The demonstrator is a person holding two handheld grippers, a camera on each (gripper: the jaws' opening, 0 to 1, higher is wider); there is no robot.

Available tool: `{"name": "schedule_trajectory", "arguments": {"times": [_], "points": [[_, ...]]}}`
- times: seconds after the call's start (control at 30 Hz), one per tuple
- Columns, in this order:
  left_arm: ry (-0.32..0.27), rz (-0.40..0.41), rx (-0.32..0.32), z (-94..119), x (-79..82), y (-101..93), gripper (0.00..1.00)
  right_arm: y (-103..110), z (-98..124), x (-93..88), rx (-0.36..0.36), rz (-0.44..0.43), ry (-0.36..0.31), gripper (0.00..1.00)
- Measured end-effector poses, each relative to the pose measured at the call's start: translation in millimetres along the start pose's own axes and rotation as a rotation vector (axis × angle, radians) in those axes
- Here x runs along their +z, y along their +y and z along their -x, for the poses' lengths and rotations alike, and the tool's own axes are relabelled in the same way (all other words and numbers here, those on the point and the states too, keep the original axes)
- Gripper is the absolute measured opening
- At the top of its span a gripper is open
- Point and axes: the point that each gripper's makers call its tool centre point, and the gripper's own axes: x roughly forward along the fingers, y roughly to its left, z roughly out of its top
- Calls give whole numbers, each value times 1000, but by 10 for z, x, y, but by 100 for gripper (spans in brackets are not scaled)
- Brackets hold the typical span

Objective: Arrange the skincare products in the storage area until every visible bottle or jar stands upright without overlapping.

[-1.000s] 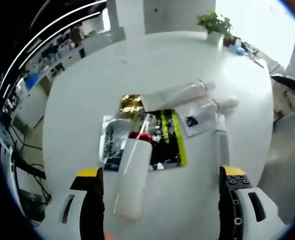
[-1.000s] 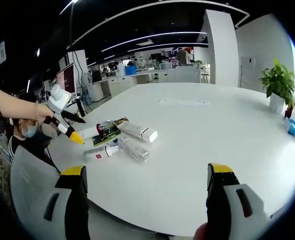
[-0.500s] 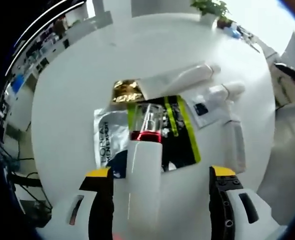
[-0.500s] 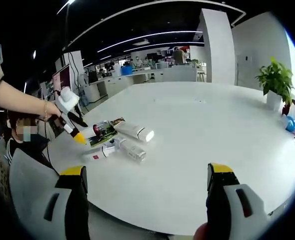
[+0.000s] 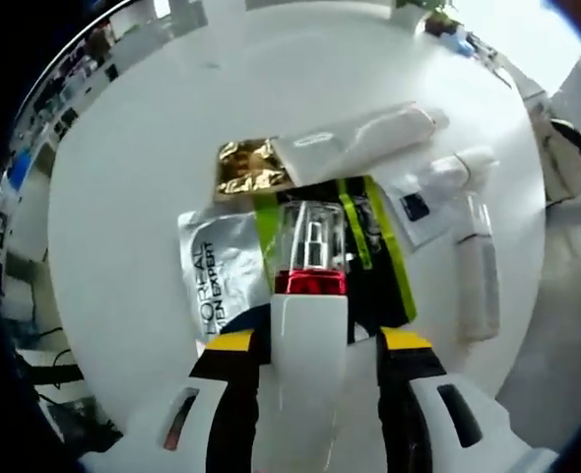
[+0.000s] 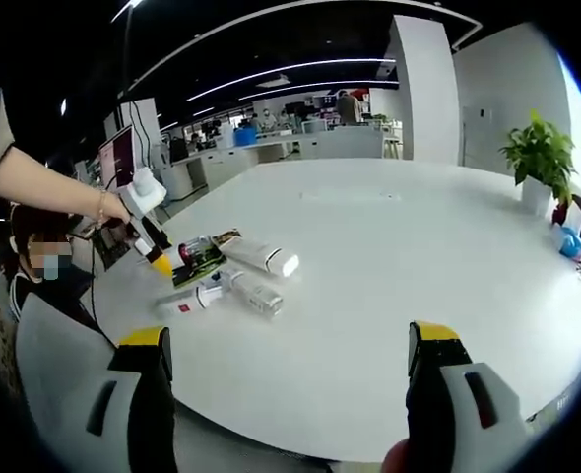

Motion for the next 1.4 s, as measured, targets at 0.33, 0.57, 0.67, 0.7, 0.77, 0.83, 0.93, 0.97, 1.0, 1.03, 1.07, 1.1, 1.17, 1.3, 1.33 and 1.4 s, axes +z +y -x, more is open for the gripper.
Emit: {"name": "schedule_trajectory", "arguments": {"times": [0.33,0.57,0.67,0.7,0.77,0.83,0.93,0.97,1.0,1.03,1.07,1.1,1.17,1.3,1.33,1.4], "points": [[46,-22,25,-1,-13,70,32,-11,-3,-10,-6,-1,6,100],[73,-48,45,-15,-19,62,32,-11,-5,-16,-6,-1,9,100],[89,-60,62,-21,-21,61,32,-8,-4,-19,-5,1,11,100],[94,-63,67,-22,-22,64,32,-8,-4,-19,-5,1,11,100],[97,-54,69,-15,-27,73,32,-11,-4,-23,-6,2,13,100],[92,-45,70,-10,-25,78,31,-10,-4,-20,-6,2,12,100],[84,-19,68,0,-37,92,27,-12,-4,-23,-8,5,14,100],[80,-23,65,-3,-35,88,26,-9,-5,-22,-7,5,14,100],[79,-19,64,-4,-36,95,26,-9,-5,-22,-6,6,14,100],[79,-20,63,-6,-34,96,26,-7,-4,-23,-6,9,15,100],[81,-19,61,-7,-34,97,26,-4,-4,-21,-5,9,14,100],[82,-21,61,-8,-34,96,26,0,-5,-18,-3,9,12,100],[84,-23,63,-6,-33,95,26,-1,-3,-16,-3,11,11,100],[84,2,60,29,-45,79,26,2,0,-11,-1,9,7,100],[80,11,52,44,-43,68,25,2,0,-11,-1,10,7,100],[48,45,29,104,-7,32,25,10,-1,-11,3,12,7,100]]}}
